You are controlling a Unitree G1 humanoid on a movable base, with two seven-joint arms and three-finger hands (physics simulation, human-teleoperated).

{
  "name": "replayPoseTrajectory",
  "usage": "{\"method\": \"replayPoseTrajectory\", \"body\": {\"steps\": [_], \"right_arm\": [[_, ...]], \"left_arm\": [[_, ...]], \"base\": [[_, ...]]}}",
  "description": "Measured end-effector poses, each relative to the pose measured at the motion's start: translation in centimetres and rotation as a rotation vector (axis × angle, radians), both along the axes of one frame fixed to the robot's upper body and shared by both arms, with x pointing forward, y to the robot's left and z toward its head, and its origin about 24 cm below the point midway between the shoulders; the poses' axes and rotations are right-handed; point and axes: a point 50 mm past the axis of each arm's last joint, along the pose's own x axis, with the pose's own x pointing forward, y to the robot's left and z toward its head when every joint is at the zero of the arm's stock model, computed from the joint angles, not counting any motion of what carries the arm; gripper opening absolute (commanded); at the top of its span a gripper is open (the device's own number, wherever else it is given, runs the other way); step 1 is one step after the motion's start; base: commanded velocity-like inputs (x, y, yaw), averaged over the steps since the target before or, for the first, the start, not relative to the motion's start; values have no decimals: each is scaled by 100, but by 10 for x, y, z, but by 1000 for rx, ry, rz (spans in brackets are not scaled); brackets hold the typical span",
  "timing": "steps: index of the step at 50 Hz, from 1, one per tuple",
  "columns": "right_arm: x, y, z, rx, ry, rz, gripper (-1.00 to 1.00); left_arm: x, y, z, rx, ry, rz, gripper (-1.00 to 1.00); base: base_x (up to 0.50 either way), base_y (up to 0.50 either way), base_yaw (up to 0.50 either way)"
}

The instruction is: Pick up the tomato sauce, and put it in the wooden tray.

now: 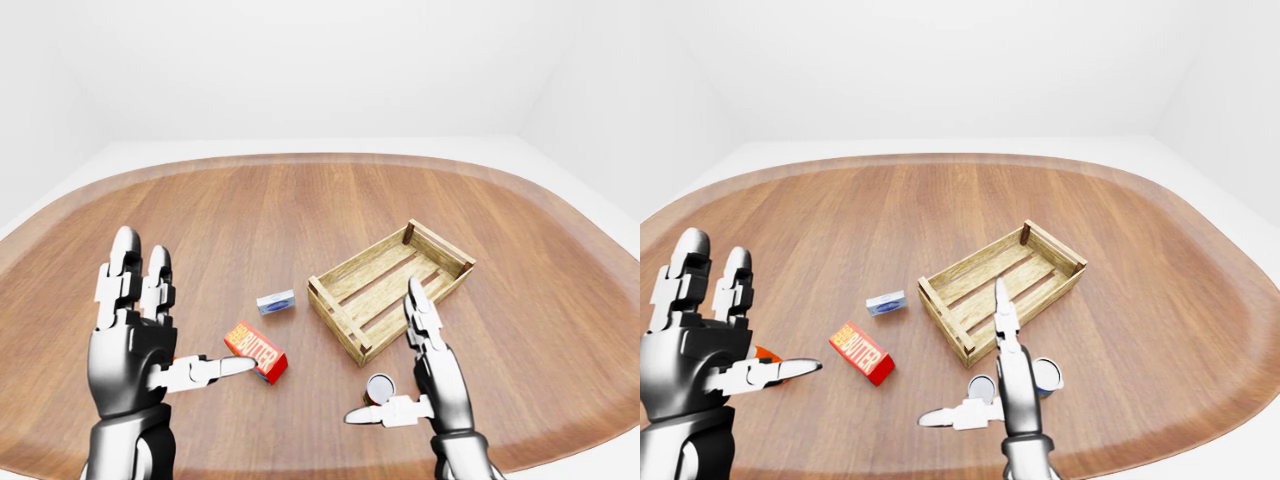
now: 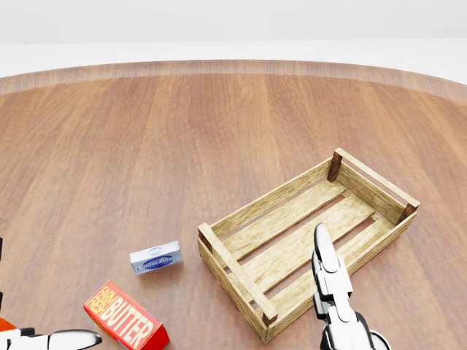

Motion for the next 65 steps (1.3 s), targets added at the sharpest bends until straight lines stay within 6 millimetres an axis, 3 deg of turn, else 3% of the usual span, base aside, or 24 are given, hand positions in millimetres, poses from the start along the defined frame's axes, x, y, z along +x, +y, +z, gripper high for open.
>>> {"method": "replayPoseTrajectory", "body": {"steps": [22,65], "right_arm": [[-5,5,-29,-34,120,-11,100],[-5,10,-35,-70,125,-13,100]], "left_arm": [[-2,0,2,-2,-8,-7,100],[-4,2,5,-3,-29,-2,100]], "base": [[0,0,0],[0,0,0]]}}
